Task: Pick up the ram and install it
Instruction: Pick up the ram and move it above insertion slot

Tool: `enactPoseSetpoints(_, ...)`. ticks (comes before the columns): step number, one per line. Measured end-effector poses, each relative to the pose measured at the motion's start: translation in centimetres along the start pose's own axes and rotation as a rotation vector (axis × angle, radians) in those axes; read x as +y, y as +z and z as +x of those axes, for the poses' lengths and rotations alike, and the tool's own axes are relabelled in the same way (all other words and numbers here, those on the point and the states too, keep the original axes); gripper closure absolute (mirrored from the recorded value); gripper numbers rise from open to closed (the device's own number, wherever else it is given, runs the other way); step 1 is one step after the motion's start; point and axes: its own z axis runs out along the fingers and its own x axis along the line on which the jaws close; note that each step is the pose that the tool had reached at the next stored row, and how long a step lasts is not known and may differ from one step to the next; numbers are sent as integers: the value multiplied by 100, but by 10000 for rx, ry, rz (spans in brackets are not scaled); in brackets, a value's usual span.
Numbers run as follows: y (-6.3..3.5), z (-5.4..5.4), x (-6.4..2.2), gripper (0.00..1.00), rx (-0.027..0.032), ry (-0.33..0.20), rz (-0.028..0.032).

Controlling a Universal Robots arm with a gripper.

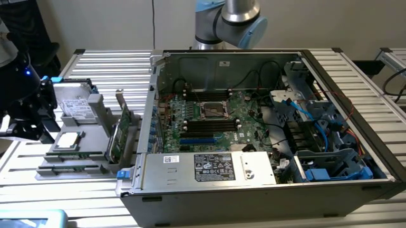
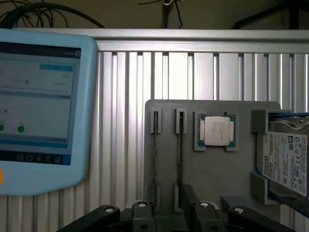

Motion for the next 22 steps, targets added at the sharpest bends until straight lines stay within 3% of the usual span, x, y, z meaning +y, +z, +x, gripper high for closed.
enactPoseSetpoints(9,162,3,-19,64,9,-278,5)
enactPoseSetpoints(13,216,4,-21,64,10,-363,67)
enactPoseSetpoints(22,380,45,-30,64,12,-407,67)
